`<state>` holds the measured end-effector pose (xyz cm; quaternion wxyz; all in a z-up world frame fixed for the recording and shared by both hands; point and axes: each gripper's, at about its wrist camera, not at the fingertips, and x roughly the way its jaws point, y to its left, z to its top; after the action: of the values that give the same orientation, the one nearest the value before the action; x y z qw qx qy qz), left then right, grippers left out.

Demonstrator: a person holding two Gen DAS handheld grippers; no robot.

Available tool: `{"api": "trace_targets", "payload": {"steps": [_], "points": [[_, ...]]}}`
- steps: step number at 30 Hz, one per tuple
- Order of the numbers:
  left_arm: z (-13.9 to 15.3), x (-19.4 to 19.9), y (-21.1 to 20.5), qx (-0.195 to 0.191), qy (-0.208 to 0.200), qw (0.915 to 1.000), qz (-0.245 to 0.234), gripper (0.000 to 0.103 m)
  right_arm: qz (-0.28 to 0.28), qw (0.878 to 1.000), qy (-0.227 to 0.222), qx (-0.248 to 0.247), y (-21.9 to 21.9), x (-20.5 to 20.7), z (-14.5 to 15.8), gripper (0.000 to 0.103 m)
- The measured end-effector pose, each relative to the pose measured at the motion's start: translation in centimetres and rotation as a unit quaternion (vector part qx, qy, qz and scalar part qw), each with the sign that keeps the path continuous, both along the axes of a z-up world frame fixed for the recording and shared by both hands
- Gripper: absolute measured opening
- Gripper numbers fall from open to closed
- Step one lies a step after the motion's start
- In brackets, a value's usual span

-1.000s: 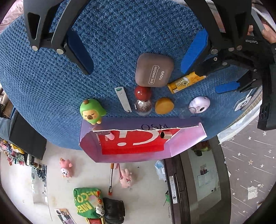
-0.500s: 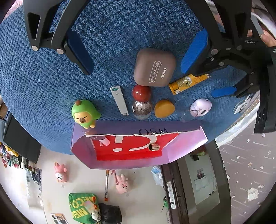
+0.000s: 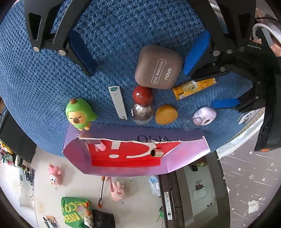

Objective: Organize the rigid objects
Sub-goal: 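Move the left gripper to the yellow lighter while the right approaches the brown compact, then grasp the yellow lighter with the left gripper while the right grasps the brown EYE SHADOW compact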

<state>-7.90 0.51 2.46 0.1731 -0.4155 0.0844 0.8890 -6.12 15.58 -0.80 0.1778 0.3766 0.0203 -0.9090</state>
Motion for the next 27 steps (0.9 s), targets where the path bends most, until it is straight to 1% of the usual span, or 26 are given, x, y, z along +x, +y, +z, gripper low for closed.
{"api": "trace_targets", "payload": {"steps": [1, 3, 4, 6, 7, 8, 9, 10, 11, 12, 13, 14, 15, 16, 18, 19, 21, 23, 27], "points": [[0.0, -0.1, 0.1, 0.001, -0.001, 1.0, -0.002, 0.081, 0.001, 1.0, 0.001, 0.001, -0.1, 0.0, 0.0, 0.097], [0.0, -0.2, 0.2, 0.002, 0.001, 1.0, -0.004, 0.078, 0.003, 1.0, 0.003, 0.003, -0.1, -0.1, 0.0, 0.097], [0.0, -0.3, 0.3, 0.004, 0.001, 1.0, -0.006, 0.074, 0.004, 1.0, 0.003, 0.002, -0.1, -0.1, -0.1, 0.097], [0.1, -0.3, 0.6, 0.005, 0.005, 0.9999, -0.007, 0.07, 0.006, 1.0, 0.001, -0.002, -0.1, -0.2, -0.2, 0.095], [0.1, -0.3, 0.7, 0.005, 0.008, 0.9999, -0.01, 0.064, 0.007, 1.0, 0.003, -0.001, -0.2, -0.2, -0.2, 0.094], [0.1, -0.3, 0.8, 0.009, 0.008, 0.9998, -0.015, 0.06, 0.008, 1.0, 0.004, 0.0, -0.3, -0.2, -0.2, 0.092], [0.1, -0.2, 0.9, 0.009, 0.01, 0.9998, -0.014, 0.059, 0.013, 1.0, 0.006, 0.003, -0.4, -0.1, -0.2, 0.088], [0.2, -0.2, 1.0, 0.011, 0.01, 0.9998, -0.016, 0.054, 0.016, 1.0, 0.008, 0.004, -0.6, -0.1, -0.2, 0.086], [0.2, -0.1, 1.1, 0.015, 0.01, 0.9996, -0.02, 0.049, 0.019, 1.0, 0.011, 0.004, -0.7, 0.0, -0.2, 0.082], [0.2, 0.0, 1.1, 0.017, 0.011, 0.9996, -0.021, 0.047, 0.023, 1.0, 0.011, 0.002, -0.8, 0.1, -0.2, 0.078], [0.2, 0.2, 1.2, 0.017, 0.014, 0.9995, -0.022, 0.042, 0.026, 1.0, 0.011, 0.0, -0.9, 0.1, -0.2, 0.076], [0.3, 0.3, 1.3, 0.017, 0.017, 0.9994, -0.025, 0.033, 0.029, 0.999, 0.013, -0.001, -0.9, 0.1, -0.2, 0.07], [0.3, 0.3, 1.5, 0.019, 0.018, 0.9993, -0.028, 0.029, 0.039, 0.999, 0.012, -0.007, -1.1, 0.2, -0.2, 0.061], [0.3, 0.5, 1.6, 0.02, 0.019, 0.9992, -0.029, 0.023, 0.046, 0.999, 0.011, -0.011, -1.3, 0.3, -0.2, 0.06], [0.3, 0.7, 1.8, 0.015, 0.024, 0.9992, -0.029, 0.022, 0.055, 0.998, 0.016, -0.004, -1.6, 0.6, 0.0, 0.06], [0.3, 0.9, 1.8, 0.014, 0.027, 0.9991, -0.029, 0.022, 0.059, 0.998, 0.016, -0.009, -1.6, 0.7, 0.0, 0.06], [0.5, 1.0, 1.5, 0.025, 0.023, 0.9991, -0.027, 0.022, 0.056, 0.998, 0.015, -0.013, -1.5, 0.8, 0.0, 0.06], [0.7, 1.1, 1.2, 0.035, 0.022, 0.9988, -0.026, 0.022, 0.05, 0.998, 0.024, -0.006, -1.4, 1.1, 0.3, 0.06], [1.9, 1.5, 0.4, 0.056, 0.03, 0.9978, -0.019, 0.022, 0.041, 0.998, 0.034, -0.021, -0.3, 1.4, 1.3, 0.06]]}}
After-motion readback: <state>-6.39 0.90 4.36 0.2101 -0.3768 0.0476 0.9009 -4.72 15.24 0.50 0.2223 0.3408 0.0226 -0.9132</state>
